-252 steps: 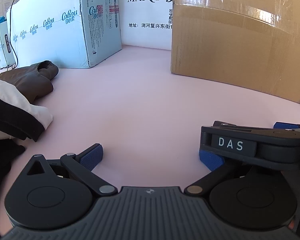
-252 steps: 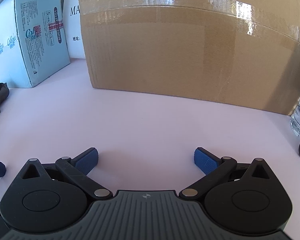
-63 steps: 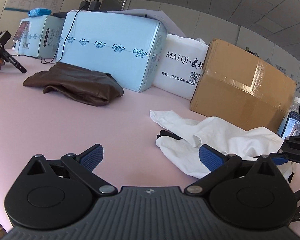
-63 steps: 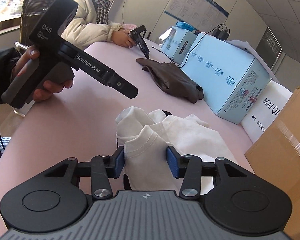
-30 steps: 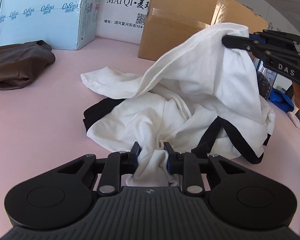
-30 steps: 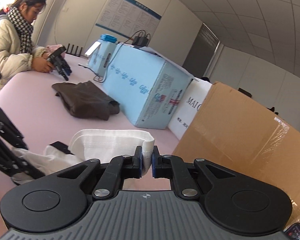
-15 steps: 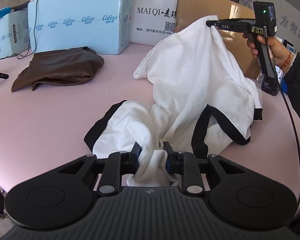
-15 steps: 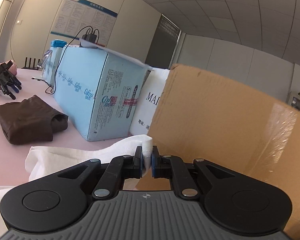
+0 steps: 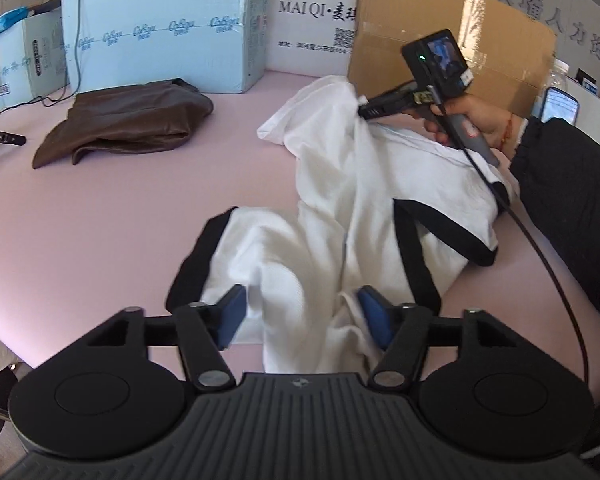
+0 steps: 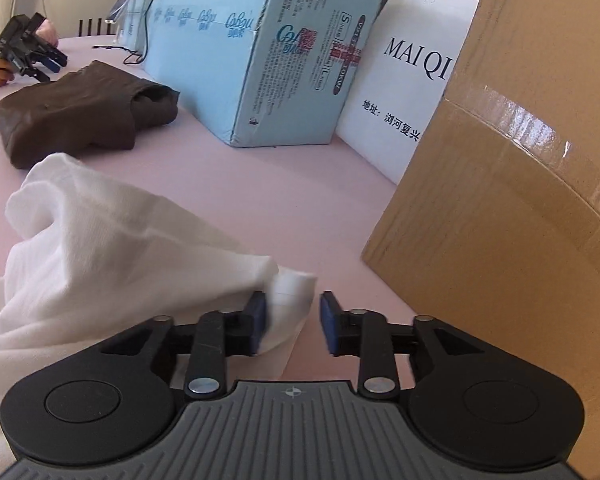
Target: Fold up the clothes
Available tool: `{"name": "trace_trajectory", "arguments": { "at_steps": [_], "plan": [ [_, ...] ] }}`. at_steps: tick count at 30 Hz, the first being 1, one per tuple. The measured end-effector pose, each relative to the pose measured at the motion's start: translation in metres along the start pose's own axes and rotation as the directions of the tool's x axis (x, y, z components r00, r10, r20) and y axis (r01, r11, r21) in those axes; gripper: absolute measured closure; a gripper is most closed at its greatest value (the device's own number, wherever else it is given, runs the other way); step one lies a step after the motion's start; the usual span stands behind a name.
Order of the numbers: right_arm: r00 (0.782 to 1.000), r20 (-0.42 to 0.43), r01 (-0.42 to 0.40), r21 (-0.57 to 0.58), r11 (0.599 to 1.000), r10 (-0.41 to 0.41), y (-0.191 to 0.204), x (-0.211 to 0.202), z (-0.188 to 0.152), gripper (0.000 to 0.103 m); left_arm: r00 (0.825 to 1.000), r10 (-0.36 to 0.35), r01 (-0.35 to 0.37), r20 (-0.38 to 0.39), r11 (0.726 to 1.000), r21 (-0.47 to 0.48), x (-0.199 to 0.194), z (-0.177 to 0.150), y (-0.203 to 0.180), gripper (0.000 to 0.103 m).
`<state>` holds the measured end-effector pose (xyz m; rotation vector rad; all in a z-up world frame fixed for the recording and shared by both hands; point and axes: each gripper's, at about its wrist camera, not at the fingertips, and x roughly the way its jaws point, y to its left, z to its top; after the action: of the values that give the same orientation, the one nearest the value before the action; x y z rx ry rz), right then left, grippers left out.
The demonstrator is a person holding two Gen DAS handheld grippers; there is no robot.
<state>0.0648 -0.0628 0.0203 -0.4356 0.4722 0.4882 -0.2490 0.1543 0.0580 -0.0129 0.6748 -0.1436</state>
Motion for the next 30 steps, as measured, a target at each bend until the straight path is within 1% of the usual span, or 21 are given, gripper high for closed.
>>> {"name": "trace_trajectory", "arguments": {
  "at_steps": [1,3,6,8,10,11,12,15,17,19,25,28,30],
  "plan": [
    [1.000,0.024,-0.015,0.026,1.000,0.014,-0.005,-0.009,0.001,0.045,0.999,0.012,-0.012,0.038,1.000,-0.002,-0.004,0.005,0.004,0.022],
    [0.997,0.059,-0.054,0.069,0.996,0.050,-0.012,-0.027,0.002,0.039,0.992,0.042,-0.043,0.123,0.999,0.002,-0.014,0.020,0.010,0.021],
    [0.993,0.102,-0.065,0.068,0.996,0.058,-0.014,-0.053,0.003,0.038,0.971,0.068,-0.074,0.229,0.997,0.014,-0.023,0.043,0.016,0.018],
    [0.989,0.134,-0.073,0.060,0.996,0.065,-0.012,-0.072,0.001,0.035,0.951,0.065,-0.081,0.302,0.996,0.040,-0.022,0.060,0.016,0.017],
    [0.980,0.176,-0.103,0.062,0.993,0.090,-0.007,-0.097,-0.006,0.029,0.935,0.065,-0.091,0.349,0.994,0.056,-0.012,0.076,0.015,0.016],
    [0.978,0.187,-0.111,0.061,0.992,0.098,-0.006,-0.104,-0.008,0.028,0.932,0.063,-0.089,0.358,0.995,0.055,-0.004,0.083,0.015,0.016],
    [0.973,0.204,-0.123,0.060,0.991,0.108,-0.004,-0.116,-0.013,0.026,0.934,0.054,-0.077,0.353,0.996,0.052,0.008,0.091,0.016,0.016],
    [0.963,0.224,-0.162,0.051,0.986,0.146,0.005,-0.144,-0.031,0.022,0.951,0.004,-0.020,0.309,0.999,0.046,0.045,0.108,0.016,0.015],
    [0.963,0.225,-0.161,0.039,0.986,0.148,0.009,-0.156,-0.041,0.020,0.964,-0.051,0.032,0.262,0.997,0.076,0.072,0.113,0.015,0.012],
    [0.964,0.223,-0.156,0.032,0.987,0.145,0.012,-0.169,-0.054,0.020,0.969,-0.085,0.059,0.233,0.991,0.118,0.095,0.115,0.010,0.009],
    [0.965,0.187,-0.211,0.140,0.968,0.183,0.007,-0.184,-0.093,0.020,0.978,-0.068,0.015,0.199,0.967,0.256,0.148,0.118,-0.005,0.009],
    [0.971,0.161,-0.200,0.156,0.967,0.174,0.009,-0.182,-0.101,0.020,0.981,-0.057,-0.003,0.184,0.951,0.310,0.168,0.121,-0.002,0.009],
    [0.970,0.157,-0.212,0.189,0.959,0.183,0.008,-0.182,-0.104,0.020,0.988,-0.029,-0.021,0.154,0.949,0.315,0.187,0.125,0.002,0.009]
  ]
}}
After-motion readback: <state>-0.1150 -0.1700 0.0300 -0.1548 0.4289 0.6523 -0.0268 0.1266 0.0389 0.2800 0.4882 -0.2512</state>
